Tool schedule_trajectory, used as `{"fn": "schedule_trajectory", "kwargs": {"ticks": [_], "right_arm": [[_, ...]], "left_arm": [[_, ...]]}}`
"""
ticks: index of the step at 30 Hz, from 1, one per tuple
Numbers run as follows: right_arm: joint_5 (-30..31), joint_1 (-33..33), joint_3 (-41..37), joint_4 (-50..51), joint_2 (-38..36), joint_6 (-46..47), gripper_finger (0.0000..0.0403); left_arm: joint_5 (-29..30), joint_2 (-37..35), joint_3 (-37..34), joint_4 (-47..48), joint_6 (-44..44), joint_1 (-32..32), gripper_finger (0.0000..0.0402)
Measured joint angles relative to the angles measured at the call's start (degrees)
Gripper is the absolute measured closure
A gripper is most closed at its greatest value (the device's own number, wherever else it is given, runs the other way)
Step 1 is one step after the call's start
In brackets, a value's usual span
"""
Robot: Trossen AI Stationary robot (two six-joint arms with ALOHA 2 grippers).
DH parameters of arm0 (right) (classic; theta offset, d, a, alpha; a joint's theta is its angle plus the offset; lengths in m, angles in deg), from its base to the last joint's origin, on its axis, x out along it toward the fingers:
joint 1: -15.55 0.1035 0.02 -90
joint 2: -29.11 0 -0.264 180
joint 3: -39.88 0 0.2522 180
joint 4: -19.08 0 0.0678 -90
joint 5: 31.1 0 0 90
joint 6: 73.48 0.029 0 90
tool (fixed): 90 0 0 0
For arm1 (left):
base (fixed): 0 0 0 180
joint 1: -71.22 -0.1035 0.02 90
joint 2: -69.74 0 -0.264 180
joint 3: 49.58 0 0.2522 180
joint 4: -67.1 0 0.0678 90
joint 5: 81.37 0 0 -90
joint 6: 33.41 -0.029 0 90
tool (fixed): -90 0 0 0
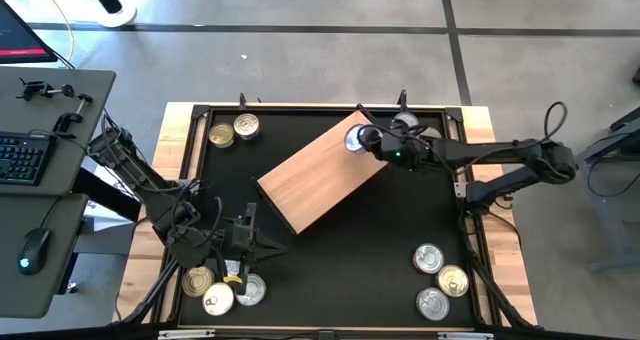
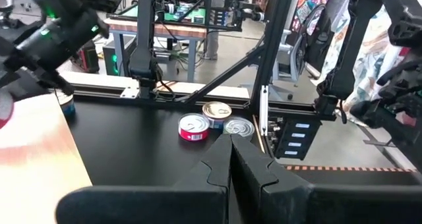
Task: Stack canned seafood by type on shelf
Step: Put the red tuna can on the shelf
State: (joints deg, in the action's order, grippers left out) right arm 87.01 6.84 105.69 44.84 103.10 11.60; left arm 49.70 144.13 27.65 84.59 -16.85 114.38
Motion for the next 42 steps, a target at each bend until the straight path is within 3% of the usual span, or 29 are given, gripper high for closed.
{"fn": "schedule_trajectory", "kwargs": {"ticks": [5, 14, 20, 32, 42], "right_arm": [[1.38, -0.73, 0.0, -4.99, 2.05, 0.04, 0.0268], [0.34, -1.35, -0.02, -0.97, 2.23, 5.09, 0.0254], [-0.44, -2.52, -0.02, -0.5, 2.23, 0.72, 0.0253], [-2.86, -4.43, -0.02, -0.51, 2.23, 3.58, 0.0251], [-2.95, -4.43, -0.02, 1.28, 2.23, 3.42, 0.0221]], "left_arm": [[-0.91, 0.0, 0.0, 0.06, 1.97, 0.07, 0.0401], [-2.04, 0.0, 0.0, 0.65, 2.86, 0.07, 0.0401], [-2.04, 0.0, 0.0, 0.69, 2.93, 0.07, 0.0402], [-2.04, 0.0, 0.0, 0.69, 2.88, 0.07, 0.0401], [-2.06, 0.01, 0.0, 0.75, 2.86, 0.07, 0.0402]]}}
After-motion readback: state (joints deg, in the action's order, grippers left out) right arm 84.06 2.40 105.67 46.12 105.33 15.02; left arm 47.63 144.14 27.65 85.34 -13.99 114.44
